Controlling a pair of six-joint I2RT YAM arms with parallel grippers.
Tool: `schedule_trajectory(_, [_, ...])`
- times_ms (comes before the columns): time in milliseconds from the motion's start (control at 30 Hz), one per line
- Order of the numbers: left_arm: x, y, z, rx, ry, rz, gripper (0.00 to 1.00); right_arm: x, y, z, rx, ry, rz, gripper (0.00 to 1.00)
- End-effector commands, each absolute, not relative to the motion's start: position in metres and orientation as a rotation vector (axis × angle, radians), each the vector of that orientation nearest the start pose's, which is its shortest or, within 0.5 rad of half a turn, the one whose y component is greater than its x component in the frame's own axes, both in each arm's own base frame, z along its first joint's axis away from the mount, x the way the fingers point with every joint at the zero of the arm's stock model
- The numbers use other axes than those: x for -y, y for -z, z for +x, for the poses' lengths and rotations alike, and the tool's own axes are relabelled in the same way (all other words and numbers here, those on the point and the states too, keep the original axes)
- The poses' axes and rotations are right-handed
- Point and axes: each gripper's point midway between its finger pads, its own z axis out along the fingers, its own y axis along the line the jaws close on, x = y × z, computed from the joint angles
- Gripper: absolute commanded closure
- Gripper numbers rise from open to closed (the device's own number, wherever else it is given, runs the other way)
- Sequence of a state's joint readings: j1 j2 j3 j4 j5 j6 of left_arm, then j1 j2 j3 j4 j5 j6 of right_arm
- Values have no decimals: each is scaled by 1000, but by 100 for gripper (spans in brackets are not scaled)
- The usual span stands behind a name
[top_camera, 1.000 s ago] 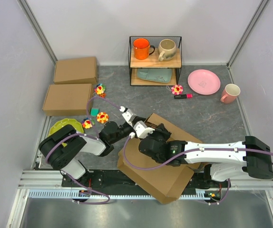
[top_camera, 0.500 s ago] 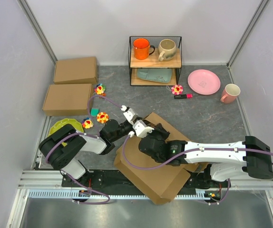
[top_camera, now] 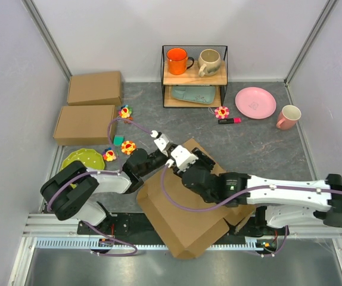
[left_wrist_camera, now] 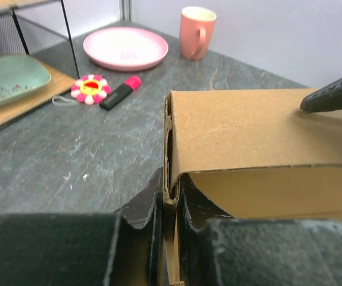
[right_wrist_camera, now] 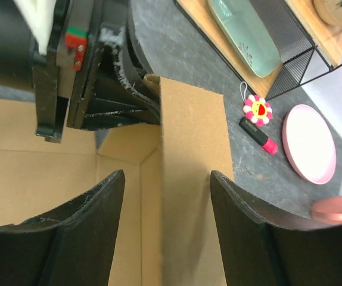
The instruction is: Fold the paper box
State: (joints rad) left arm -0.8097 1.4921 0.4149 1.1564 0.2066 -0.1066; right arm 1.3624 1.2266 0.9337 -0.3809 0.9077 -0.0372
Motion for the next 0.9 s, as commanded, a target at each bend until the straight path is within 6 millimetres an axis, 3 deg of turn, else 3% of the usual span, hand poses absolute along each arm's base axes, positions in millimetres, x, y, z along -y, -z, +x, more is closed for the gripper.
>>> schedule_trajectory(0, [328,-227,266,-1245,844,629,86,-265,-256,188,-1750,-63,-734,32])
schedule_trajectory(67, [328,-225,266,-1262,829,634,86,-261,-277,189,-1723,-130,-647,32])
schedule_trajectory(167, [326,-220,269,-1291,792,632,86,-257,-290,189,-1691,-182,-586,31])
schedule_trajectory(267, [323,-218,274,-1320,757,607,86,-257,-292,189,-1680,-213,-552,31])
schedule_trajectory(400, [317,-199,286,-1427,670,563,89,-259,-289,196,-1690,-271,-461,29])
schedule_trajectory(500, [309,-186,294,-1504,607,479,92,-259,-276,214,-1738,-311,-367,31])
schedule_trajectory(633, [294,-159,296,-1604,533,369,95,-257,-240,246,-1831,-300,-285,41])
schedule_trajectory(733, [286,-143,293,-1650,485,310,95,-269,-216,254,-1867,-303,-336,48])
schedule_trajectory(867, [282,-130,291,-1680,423,305,86,-278,-185,260,-1909,-263,-393,48])
